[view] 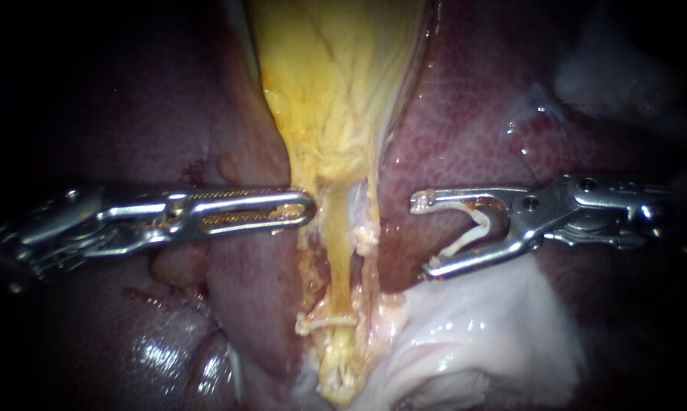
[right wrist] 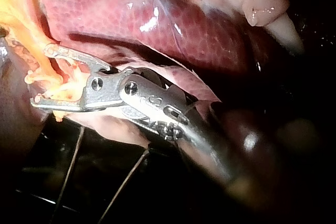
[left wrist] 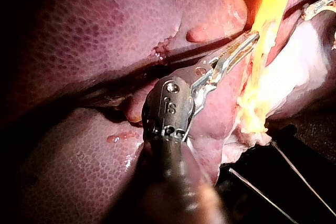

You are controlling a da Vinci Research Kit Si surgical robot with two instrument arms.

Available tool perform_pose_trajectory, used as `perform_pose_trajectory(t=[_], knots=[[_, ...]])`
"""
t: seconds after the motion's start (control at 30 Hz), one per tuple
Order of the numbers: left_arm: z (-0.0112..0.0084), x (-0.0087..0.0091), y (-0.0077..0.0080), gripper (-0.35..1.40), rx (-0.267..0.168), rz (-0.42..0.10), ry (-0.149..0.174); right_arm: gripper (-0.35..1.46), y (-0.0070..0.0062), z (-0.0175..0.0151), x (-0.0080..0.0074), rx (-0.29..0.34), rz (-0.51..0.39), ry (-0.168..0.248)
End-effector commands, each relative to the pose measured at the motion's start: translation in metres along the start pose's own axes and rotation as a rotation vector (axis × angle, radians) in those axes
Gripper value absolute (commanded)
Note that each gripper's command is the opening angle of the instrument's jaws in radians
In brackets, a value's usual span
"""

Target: Clipping second clip left tube

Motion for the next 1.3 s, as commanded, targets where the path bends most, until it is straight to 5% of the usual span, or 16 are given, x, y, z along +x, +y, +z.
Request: perform_pose_trajectory(t=[0.03,0.2,0.3,0.5,0.67,0.9,1.1,1.3], knots=[[-0.0002,-0.0002,0.0,-0.35,0.002,0.0,0.001,0.6,0.0,0.0,0.0,0.001,0.0,0.0],[-0.0031,-0.0029,0.0,-0.35,-0.005,-0.013,0.002,0.6,-0.0001,0.0001,-0.0002,0.001,-0.002,-0.001],[-0.0057,-0.005,0.0002,-0.35,-0.013,-0.032,-0.027,0.6,-0.0003,0.0003,-0.0006,-0.003,-0.006,-0.002],[-0.0096,-0.0071,0.0008,-0.35,-0.026,-0.037,-0.063,0.6,-0.0005,0.0033,-0.0035,0.022,-0.04,-0.001],[-0.0097,-0.0069,0.0008,-0.35,-0.032,-0.037,-0.066,0.6,0.0002,0.0079,-0.0076,0.049,-0.025,0.016],[-0.0098,-0.0068,0.0003,-0.35,-0.035,-0.038,-0.067,0.6,0.0025,0.0119,-0.0131,0.046,0.01,-0.034],[-0.0097,-0.0067,-0.0002,-0.35,-0.041,-0.032,-0.07,0.6,0.0047,0.0133,-0.0152,0.039,0.037,-0.041],[-0.0097,-0.0067,-0.0001,-0.35,-0.041,-0.032,-0.07,0.6,0.0042,0.0153,-0.0147,0.088,0.076,-0.023]])
